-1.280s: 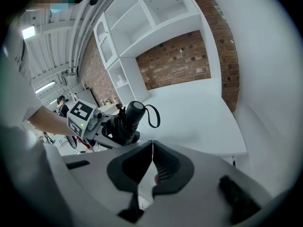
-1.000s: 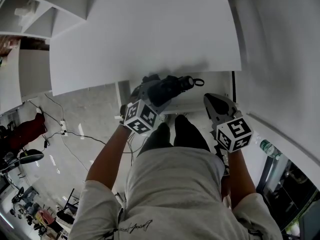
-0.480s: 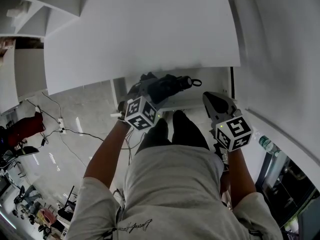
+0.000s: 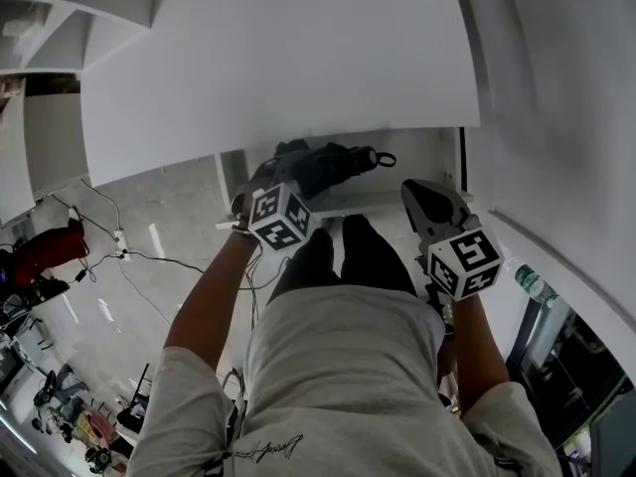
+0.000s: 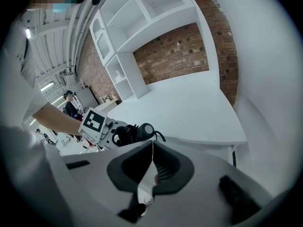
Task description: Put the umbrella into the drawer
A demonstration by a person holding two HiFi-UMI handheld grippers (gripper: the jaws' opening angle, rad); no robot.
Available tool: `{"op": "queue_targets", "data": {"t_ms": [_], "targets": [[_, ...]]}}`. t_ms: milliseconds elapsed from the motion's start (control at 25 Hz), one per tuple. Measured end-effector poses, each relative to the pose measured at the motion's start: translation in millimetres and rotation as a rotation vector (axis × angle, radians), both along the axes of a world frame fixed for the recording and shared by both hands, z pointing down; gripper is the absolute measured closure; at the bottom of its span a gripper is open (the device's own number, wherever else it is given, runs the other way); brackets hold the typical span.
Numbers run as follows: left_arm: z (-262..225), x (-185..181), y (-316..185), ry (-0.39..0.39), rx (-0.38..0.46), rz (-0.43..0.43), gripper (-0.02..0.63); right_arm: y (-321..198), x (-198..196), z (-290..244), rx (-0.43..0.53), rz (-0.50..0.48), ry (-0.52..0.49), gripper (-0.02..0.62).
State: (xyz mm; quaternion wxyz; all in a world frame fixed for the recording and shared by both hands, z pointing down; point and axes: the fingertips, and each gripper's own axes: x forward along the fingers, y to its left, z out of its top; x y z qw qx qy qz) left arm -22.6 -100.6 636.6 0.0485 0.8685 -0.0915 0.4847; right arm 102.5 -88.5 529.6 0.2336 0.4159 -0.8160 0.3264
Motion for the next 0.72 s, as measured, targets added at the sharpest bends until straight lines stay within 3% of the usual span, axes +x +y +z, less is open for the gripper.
{"op": "queue_targets", "data": {"t_ms": [720], "targets": [[37,-4,0,-0.091,-0.027,0.059,0.328,4,4,11,-0.028,0.018,-0.004,0.568]]}}
